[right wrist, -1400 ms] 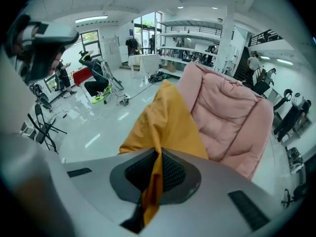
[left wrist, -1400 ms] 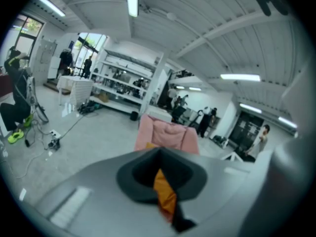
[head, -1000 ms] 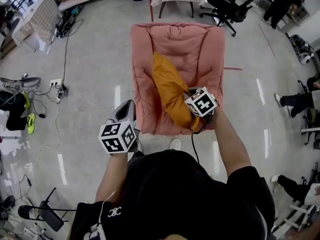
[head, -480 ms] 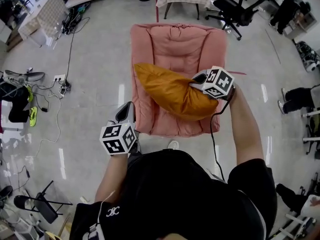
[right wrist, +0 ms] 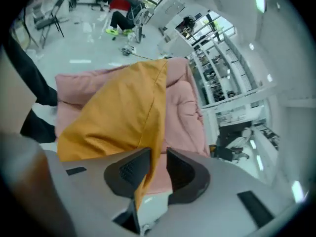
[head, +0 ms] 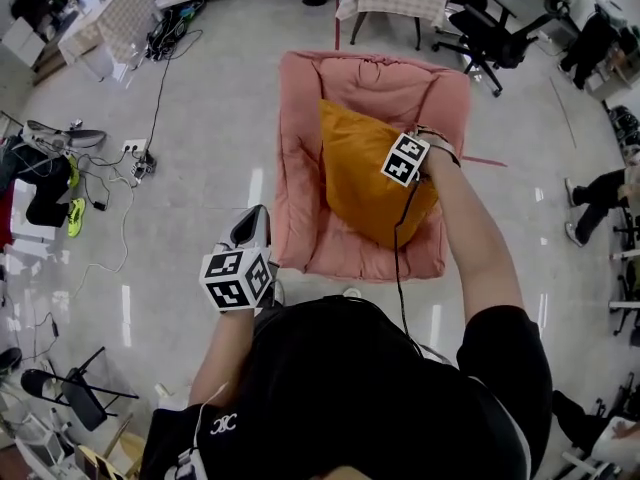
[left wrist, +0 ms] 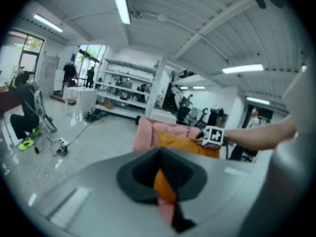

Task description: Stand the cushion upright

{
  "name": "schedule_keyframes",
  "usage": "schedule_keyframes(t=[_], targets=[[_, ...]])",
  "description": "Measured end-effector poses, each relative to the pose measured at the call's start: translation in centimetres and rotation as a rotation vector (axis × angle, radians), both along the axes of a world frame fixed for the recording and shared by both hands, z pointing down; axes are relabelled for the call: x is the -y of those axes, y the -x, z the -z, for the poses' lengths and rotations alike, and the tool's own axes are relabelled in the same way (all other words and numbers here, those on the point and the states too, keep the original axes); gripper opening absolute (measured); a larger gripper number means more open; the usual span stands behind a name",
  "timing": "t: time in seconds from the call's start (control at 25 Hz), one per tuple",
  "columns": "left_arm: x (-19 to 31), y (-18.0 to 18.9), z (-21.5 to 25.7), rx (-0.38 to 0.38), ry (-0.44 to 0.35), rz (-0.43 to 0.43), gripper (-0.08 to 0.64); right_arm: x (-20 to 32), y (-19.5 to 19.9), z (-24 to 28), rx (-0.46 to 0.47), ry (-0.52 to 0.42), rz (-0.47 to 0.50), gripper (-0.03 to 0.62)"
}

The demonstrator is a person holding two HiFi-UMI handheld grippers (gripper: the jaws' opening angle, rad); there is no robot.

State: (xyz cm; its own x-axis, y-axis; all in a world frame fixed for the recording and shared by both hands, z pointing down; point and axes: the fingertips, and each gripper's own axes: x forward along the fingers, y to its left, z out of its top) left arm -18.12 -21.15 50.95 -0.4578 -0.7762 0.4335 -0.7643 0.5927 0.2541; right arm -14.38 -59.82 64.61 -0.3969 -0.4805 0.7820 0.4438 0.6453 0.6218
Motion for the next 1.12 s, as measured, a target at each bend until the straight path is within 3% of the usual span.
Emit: schedule_keyframes(t=[0.08, 0.12, 0.24, 0.4, 0.48, 0.52, 0.76, 0.92, 1.12], targets=[[0.0, 0.2, 0.1, 0.003, 0.000, -0.003, -0.002, 3.0, 1.0, 1.7, 0.074, -0.139, -0.053, 0.155], [0.0, 0.3, 0.2, 0.004, -0.001, -0.005, -0.002, 4.1, 1.2, 2.6, 0.113, -0.168, -0.091, 0.158], [0.0, 0.6, 0.1, 0.004, -0.003, -0.010, -0.002, 5.0, 1.5, 5.2, 0.273, -0.140, -0.204, 0.164], [0.4, 1.1, -0.1, 0.009, 0.001, -0.025, -0.002, 3.3, 0.7, 7.7, 0.550, -0.005, -0.338, 0.151], [0.9, 1.2, -0.2, 0.009, -0.001, -0.045, -0.002, 2.0, -0.4, 8.6, 0.663, 0.058, -0.403, 0.024], [1.2, 1.2, -0.2, 0.010, -0.002, -0.058, -0.002, 1.2, -0.9, 9.1, 0.712, 0.080, -0.419, 0.000], [3.4, 0.4, 0.1, 0.020, -0.012, -0.135, -0.002, -4.3, -4.0, 11.7, 0.930, 0.301, -0.515, -0.002], [4.5, -0.7, 0.1, 0.017, -0.026, -0.185, -0.002, -7.8, -6.3, 14.0, 1.071, 0.396, -0.597, -0.002], [4.7, -1.5, 0.4, 0.006, -0.036, -0.232, -0.002, -12.8, -8.2, 15.5, 1.175, 0.560, -0.666, -0.003]])
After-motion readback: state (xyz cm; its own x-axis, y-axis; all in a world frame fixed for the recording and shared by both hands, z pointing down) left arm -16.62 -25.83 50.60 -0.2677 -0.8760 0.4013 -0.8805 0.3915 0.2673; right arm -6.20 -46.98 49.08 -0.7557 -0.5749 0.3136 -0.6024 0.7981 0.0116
